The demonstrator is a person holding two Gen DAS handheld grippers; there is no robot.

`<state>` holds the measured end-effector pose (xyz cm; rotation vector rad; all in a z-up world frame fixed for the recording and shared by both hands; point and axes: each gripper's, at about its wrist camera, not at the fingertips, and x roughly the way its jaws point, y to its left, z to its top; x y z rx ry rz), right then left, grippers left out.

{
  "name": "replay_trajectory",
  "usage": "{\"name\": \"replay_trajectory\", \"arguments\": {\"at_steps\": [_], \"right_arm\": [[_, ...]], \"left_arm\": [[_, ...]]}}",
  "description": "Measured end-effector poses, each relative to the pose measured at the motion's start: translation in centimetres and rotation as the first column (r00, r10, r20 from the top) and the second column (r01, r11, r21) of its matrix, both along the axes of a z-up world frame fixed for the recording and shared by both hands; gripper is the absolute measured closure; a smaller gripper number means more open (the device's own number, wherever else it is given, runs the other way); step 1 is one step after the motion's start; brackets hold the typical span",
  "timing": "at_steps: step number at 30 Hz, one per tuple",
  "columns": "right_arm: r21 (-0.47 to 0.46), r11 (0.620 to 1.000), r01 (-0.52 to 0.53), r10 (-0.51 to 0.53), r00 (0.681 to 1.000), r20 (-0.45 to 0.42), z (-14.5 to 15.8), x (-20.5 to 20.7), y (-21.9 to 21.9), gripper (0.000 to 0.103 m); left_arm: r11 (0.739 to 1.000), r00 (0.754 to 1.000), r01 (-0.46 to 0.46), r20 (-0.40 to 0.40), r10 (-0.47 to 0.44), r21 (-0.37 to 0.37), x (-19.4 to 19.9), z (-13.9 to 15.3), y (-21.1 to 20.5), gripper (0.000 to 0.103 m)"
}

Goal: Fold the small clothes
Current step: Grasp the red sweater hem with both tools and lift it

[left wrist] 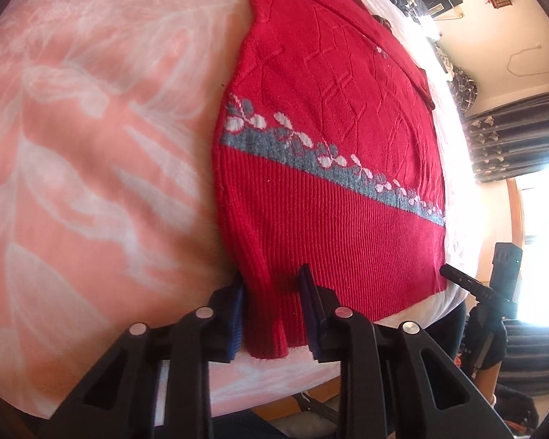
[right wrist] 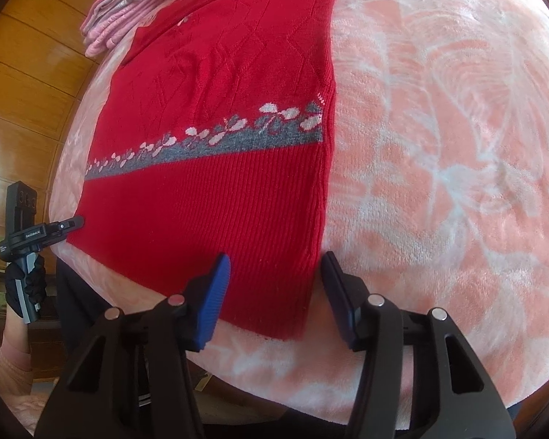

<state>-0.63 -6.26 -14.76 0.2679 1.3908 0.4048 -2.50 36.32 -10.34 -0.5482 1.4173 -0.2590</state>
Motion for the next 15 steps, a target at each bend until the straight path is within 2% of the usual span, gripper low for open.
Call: {"name": "replay_trajectory", "arguments": {"at_steps": [4,6,9,14,15], "right_arm": [[0.005,1.0,0.004,-0.004,1.0,-0.004,-0.4,0.2,0.0,0.051],[0.006,1.0,0.003,-0.003,1.0,0.002,-0.5,0.3,0.3,0.055],[0.0,1.0,-0.011,0.011,1.0,0.008,-0.5,0.3,0.6,0.065],[0.05,0.999,0.002,-0.002,1.0,-0.006,-0.5,0.2,0.3,0.089],[0.064,0.998,0.007,-0.007,1.0,-0.01,-0.6,0.2,0.2,0.091]], "left_arm": [[1.0,1.0,-0.003,-0.005,0.003,0.012,0.0,-0.1,-0.2,0.082],[1.0,1.0,-0.011,-0.008,0.011,0.013,0.1,-0.1,-0.3,0.082],[1.0,1.0,-0.016,-0.005,0.016,0.009,-0.1,0.0,-0.5,0.089],[1.0,1.0,-0.009,0.02,0.009,0.025,-0.5,-0.1,-1.0,0.092],[1.0,1.0,-0.013,0.02,0.013,0.022,-0.4,0.0,-1.0,0.093]]}}
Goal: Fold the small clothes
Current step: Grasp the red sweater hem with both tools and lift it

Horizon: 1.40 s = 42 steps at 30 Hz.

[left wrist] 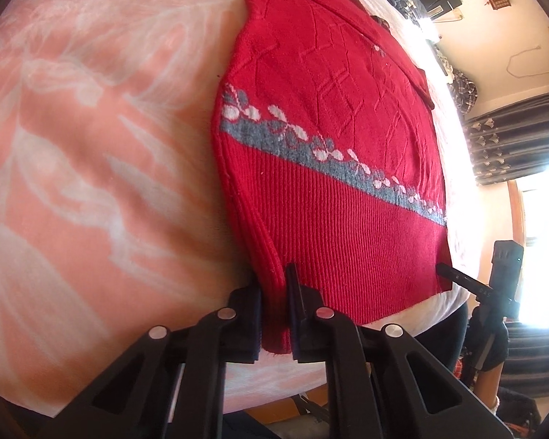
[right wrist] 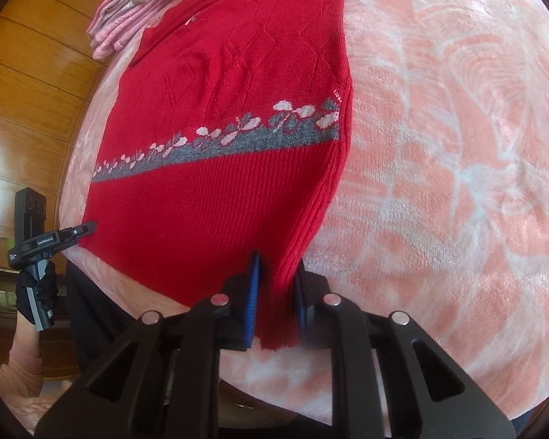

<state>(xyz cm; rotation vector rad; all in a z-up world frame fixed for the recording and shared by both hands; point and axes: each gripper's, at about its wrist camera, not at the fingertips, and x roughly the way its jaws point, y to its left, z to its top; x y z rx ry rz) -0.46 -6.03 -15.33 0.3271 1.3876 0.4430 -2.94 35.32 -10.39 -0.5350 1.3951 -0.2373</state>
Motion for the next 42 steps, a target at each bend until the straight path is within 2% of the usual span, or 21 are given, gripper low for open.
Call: {"name": "replay_trajectory", "arguments": {"at_steps": [2,8,14,23,36,42], "right_arm": [[0.011,1.0,0.004,-0.004,1.0,0.004,0.1,-0.1,0.0,0.095],[0.038,0.999,0.007,-0.008,0.999,0.032,1.1,-0.3,-0.3,0.096],[0.106,0.994,0.015,-0.02,0.999,0.05,2.5,-0.3,-1.0,0.097],[0.19,0.982,0.005,-0.02,0.997,0.076,5.2,0.9,-1.8,0.097],[0.257,0.966,-0.015,-0.013,0.994,0.109,9.2,7.4,-1.6,0.097],[0.27,0.963,0.017,-0.043,0.995,0.092,9.0,11.6,-2.4,0.097]], "left_arm": [[1.0,1.0,-0.011,0.0,0.011,-0.009,0.0,0.1,0.0,0.094],[0.999,0.999,-0.022,0.023,0.022,-0.032,-0.2,0.8,-0.2,0.095],[0.998,0.998,-0.017,0.063,0.021,-0.069,0.2,1.9,-0.5,0.095],[0.998,0.992,0.008,0.128,0.0,-0.065,2.2,4.7,-1.0,0.096],[0.997,0.973,-0.009,0.23,0.025,-0.071,8.6,8.6,-0.7,0.096],[0.996,0.972,-0.042,0.227,0.058,-0.075,12.9,8.6,0.6,0.096]]}}
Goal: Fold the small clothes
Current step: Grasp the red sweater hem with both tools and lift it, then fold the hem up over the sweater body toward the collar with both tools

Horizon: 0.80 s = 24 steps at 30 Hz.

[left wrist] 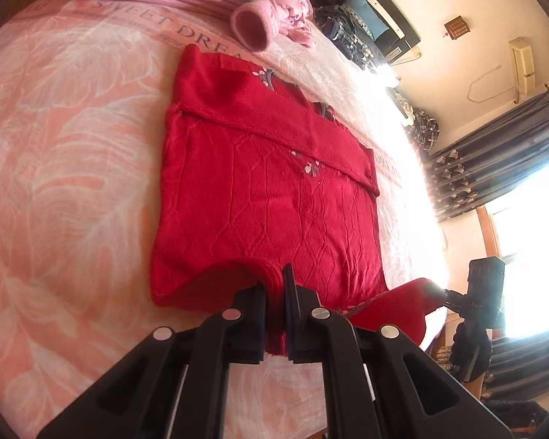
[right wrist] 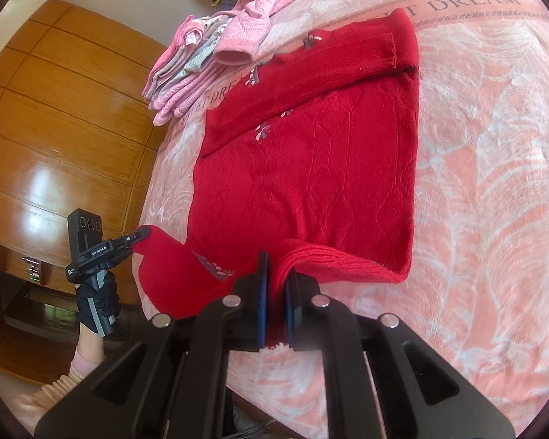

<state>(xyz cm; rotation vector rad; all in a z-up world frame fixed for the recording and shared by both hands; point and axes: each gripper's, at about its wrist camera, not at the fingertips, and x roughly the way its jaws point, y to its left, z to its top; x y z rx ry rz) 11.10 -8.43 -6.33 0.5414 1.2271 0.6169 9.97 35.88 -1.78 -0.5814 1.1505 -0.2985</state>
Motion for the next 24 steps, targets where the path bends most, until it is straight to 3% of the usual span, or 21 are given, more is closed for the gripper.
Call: {"name": "replay_trajectory", "arguments": {"at_steps": [4,15,20,24], "right_arm": [[0.013,1.0,0.018,-0.017,0.999,-0.041,-1.2,3.1,-0.5,0.097],[0.015,0.997,0.081,-0.079,0.989,-0.124,-4.6,11.4,-2.0,0.097],[0.003,0.991,0.131,-0.128,0.969,-0.211,-7.9,15.0,-2.5,0.095],[-0.013,0.987,0.16,-0.158,0.95,-0.268,-10.0,16.4,-2.7,0.09]], "left_arm": [[0.999,0.999,-0.04,-0.019,0.04,-0.019,2.7,-1.0,1.2,0.096],[0.996,0.995,-0.08,-0.058,0.082,0.025,10.1,-3.8,2.0,0.096],[0.991,0.982,-0.131,-0.138,0.131,0.012,13.5,-7.0,3.2,0.094],[0.975,0.963,-0.205,-0.195,0.186,-0.084,14.4,-8.8,4.7,0.091]]}}
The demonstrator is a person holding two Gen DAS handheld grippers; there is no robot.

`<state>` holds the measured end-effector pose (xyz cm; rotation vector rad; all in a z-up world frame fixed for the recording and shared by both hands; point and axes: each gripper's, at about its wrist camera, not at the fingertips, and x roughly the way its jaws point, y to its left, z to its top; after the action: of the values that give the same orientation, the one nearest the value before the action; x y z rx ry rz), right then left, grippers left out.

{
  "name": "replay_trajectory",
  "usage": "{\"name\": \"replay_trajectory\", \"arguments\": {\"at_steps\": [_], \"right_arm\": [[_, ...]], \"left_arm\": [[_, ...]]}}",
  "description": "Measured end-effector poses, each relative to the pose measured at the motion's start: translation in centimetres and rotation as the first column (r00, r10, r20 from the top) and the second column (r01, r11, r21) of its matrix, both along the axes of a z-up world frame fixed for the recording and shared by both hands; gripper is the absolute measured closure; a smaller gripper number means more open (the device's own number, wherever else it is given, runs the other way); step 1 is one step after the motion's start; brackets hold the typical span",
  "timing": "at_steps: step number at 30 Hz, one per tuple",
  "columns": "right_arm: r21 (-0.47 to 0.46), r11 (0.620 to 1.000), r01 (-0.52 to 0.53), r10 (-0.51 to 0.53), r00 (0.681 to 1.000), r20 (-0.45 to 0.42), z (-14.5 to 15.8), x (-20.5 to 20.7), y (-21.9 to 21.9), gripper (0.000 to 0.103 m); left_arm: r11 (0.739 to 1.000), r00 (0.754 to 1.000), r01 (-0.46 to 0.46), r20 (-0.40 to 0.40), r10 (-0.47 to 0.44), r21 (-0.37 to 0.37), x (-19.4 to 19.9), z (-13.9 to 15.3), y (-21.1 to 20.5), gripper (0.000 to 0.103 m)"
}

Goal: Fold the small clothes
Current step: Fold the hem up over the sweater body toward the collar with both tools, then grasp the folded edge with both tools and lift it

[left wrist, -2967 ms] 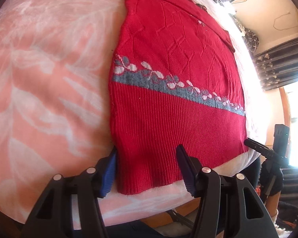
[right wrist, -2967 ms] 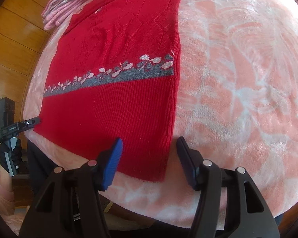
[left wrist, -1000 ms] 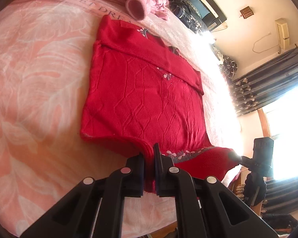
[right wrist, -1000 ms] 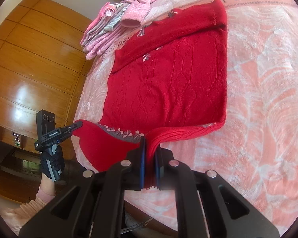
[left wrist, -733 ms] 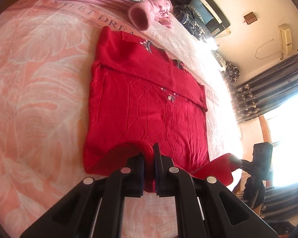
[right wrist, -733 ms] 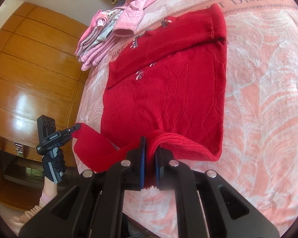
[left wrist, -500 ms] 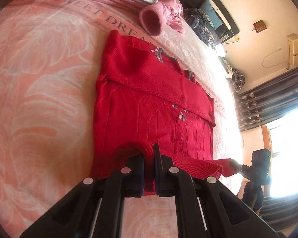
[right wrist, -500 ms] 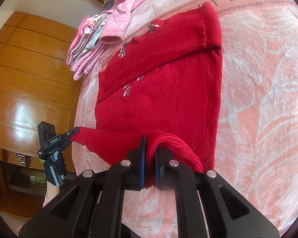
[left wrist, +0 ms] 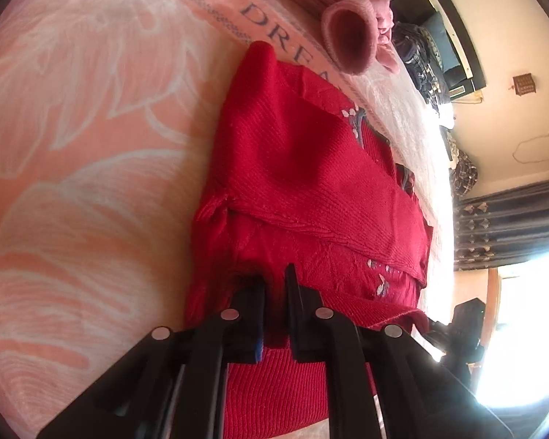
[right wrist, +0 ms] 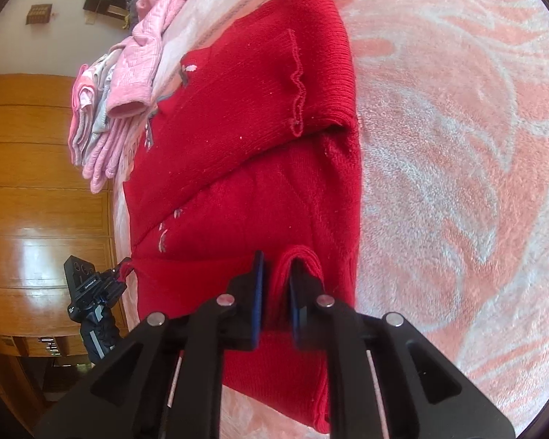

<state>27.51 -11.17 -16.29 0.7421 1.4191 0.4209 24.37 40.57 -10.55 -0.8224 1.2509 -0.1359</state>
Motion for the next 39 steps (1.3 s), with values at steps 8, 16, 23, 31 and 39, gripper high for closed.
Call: {"name": "replay_trajectory", "arguments": {"at_steps": [8,16,23,31,39], "right_arm": [[-0.012,1.0,0.011,-0.01,1.0,0.025,0.7,0.0,-1.1,0.082],[-0.147,0.989,0.033,-0.01,0.987,0.159,4.4,-0.2,-2.2,0.061],[-0.195,0.98,-0.042,0.081,0.978,0.194,5.3,-1.2,-0.5,0.061],[-0.236,0.967,-0.095,0.14,0.973,0.183,4.1,-2.1,0.2,0.061],[-0.239,0.964,-0.112,0.16,0.969,0.188,3.7,-1.8,0.6,0.061]], "left_arm": [[0.999,0.997,-0.048,0.068,0.047,0.007,-1.4,2.0,3.0,0.081],[0.984,0.99,0.043,0.123,-0.065,0.171,-1.6,4.2,2.7,0.08],[0.932,0.966,0.187,0.115,-0.232,0.312,0.6,3.4,-2.2,0.077],[0.888,0.957,0.232,0.069,-0.281,0.398,2.1,1.9,-3.8,0.077],[0.89,0.946,0.274,0.066,-0.318,0.364,2.3,0.8,-4.4,0.099]]}}
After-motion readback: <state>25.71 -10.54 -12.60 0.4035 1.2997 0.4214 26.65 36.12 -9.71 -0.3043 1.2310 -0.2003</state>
